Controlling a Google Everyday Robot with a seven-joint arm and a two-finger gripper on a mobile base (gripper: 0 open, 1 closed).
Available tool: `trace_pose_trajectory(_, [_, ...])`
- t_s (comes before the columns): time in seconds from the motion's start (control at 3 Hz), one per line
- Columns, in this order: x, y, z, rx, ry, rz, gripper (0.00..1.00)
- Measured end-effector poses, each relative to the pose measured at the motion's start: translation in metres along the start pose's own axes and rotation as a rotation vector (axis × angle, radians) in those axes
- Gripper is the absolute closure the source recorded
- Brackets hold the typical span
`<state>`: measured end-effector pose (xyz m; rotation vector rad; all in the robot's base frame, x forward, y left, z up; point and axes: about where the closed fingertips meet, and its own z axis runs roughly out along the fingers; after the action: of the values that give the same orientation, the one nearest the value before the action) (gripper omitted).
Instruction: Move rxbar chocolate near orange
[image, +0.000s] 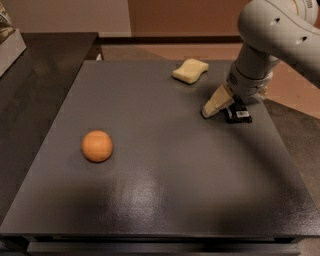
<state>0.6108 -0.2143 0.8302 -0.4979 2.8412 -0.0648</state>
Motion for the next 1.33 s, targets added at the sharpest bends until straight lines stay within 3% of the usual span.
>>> trace_pose_trajectory(0.67, [0.001, -0.007, 0.005, -0.055, 0.005, 0.029, 0.40])
trace_pose_trajectory(1.33, [-0.002, -0.008, -0.007, -0.057, 0.005, 0.030, 0.87])
